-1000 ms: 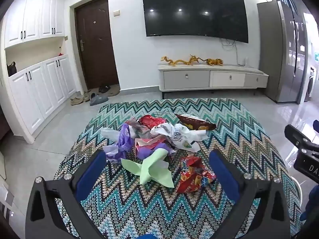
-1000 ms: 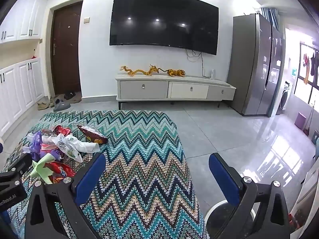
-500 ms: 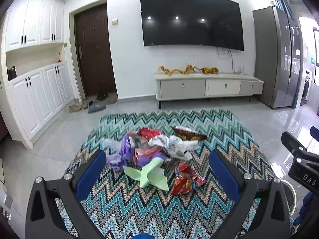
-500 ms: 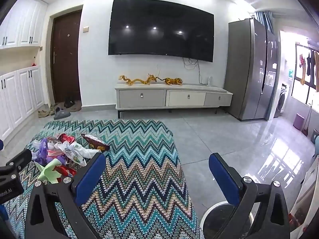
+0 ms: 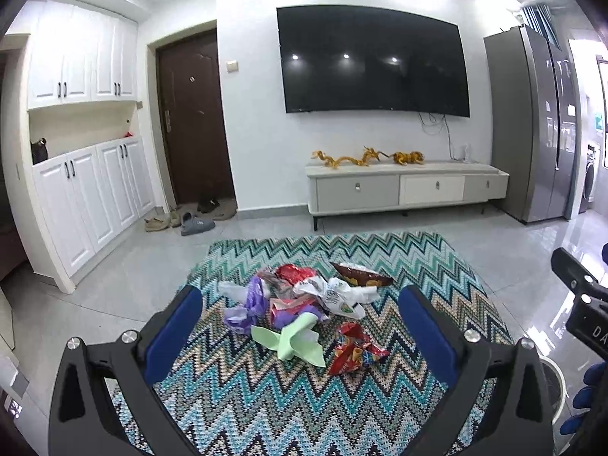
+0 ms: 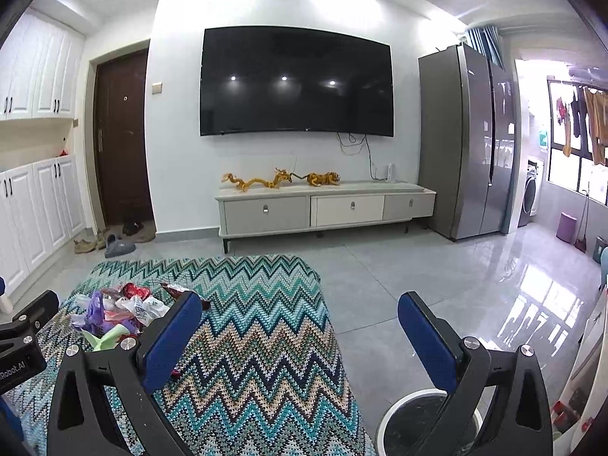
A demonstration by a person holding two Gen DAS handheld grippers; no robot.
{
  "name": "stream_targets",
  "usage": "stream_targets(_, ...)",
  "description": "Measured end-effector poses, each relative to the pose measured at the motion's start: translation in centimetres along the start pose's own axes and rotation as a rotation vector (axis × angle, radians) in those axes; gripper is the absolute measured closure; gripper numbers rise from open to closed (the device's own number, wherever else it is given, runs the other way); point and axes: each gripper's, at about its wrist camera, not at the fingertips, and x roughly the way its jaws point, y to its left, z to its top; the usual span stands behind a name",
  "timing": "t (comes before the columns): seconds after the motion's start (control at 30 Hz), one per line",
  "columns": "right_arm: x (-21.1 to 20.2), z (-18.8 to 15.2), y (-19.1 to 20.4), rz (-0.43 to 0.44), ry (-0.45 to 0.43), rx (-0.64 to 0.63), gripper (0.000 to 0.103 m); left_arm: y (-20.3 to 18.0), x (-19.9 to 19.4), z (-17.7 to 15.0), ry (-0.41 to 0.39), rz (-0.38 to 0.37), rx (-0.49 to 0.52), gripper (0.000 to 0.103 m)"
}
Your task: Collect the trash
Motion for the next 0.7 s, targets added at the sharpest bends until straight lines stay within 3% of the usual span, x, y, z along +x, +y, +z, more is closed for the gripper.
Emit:
stream_targets(0.23, -1.4, 0.3, 0.1, 0.006, -0.040, -0.005, 0.000, 0.4, -1.2, 0.2, -0.043, -0.003, -0.017, 0.000)
stream_targets(0.7, -1.6, -0.1, -0.1, 0.005, -0.048, -0.019, 0.000, 0.8, -1.0, 0.4, -0.015, -0.040, -0.057, 0.000)
